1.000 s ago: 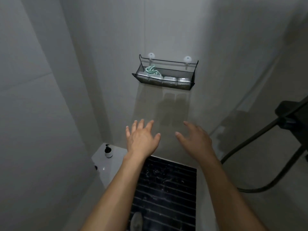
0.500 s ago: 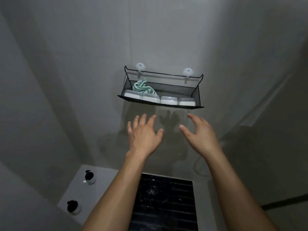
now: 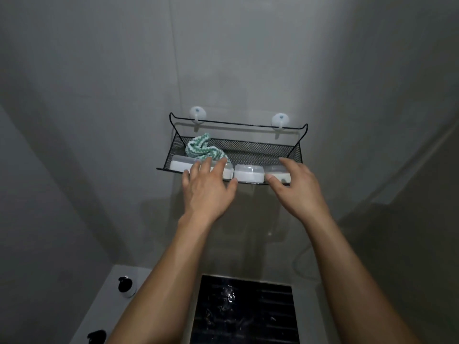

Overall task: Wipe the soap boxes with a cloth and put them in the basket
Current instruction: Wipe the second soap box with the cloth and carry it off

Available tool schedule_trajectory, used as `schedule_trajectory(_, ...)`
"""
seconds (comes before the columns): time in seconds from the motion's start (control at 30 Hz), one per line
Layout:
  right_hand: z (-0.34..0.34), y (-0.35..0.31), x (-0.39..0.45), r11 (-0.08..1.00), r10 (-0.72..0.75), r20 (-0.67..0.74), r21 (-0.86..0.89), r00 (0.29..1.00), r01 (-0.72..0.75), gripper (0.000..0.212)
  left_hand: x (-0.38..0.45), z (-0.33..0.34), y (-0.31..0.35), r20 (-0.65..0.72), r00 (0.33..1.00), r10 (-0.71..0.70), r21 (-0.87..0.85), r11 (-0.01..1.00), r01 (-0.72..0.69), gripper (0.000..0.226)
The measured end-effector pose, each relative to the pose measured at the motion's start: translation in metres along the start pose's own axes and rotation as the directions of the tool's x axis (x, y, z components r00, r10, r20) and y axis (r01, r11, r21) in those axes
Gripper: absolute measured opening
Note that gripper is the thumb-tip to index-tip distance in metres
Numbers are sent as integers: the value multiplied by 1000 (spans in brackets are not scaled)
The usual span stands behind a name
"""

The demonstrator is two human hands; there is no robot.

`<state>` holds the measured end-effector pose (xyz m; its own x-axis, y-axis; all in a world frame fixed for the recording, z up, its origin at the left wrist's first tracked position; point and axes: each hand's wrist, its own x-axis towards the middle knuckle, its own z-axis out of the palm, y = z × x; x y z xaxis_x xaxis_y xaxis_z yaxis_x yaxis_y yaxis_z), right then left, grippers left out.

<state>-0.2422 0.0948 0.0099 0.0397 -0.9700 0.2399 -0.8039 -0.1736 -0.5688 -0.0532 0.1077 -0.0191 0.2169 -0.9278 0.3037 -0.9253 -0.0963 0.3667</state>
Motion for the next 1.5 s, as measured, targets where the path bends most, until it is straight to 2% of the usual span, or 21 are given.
schedule_trajectory(0.37, 16, 15, 95, 994, -56, 194, -80, 979, 73, 58, 102, 19, 2, -4, 998, -66, 105, 992, 66, 56)
schedule_trajectory(0.6, 30, 14, 124, 988, -74, 265, -109, 961, 107, 58, 144, 29, -20, 102, 984, -148, 224, 967, 123, 52)
schedule_trajectory(0.83, 43, 0, 132, 986, -86, 298, -110, 951, 123, 57, 172, 36, -36, 237, 949, -209, 170, 970, 171, 43)
schedule_trajectory(0.93, 49, -8, 134, 986, -87, 311, -111, 946, 127, 56, 176, 37, -41, 245, 946, -214, 164, 971, 177, 36)
schedule_trajectory(1.07, 58, -16, 135, 985, -97, 347, -100, 933, 140, 56, 180, 37, -49, 184, 977, -106, 241, 969, 60, 24)
schedule_trajectory(1.2, 67, -23, 139, 979, -128, 411, -95, 903, 182, 57, 182, 29, -58, 80, 997, -16, 185, 983, 1, 17)
schedule_trajectory(1.37, 76, -35, 148, 968, -158, 520, -88, 840, 236, 60, 175, 0, -75, -17, 1000, -16, 46, 999, 17, 21)
schedule_trajectory(1.5, 85, -46, 159, 960, -187, 549, -73, 814, 270, 61, 164, -26, -86, -135, 990, -50, -38, 998, 45, 27)
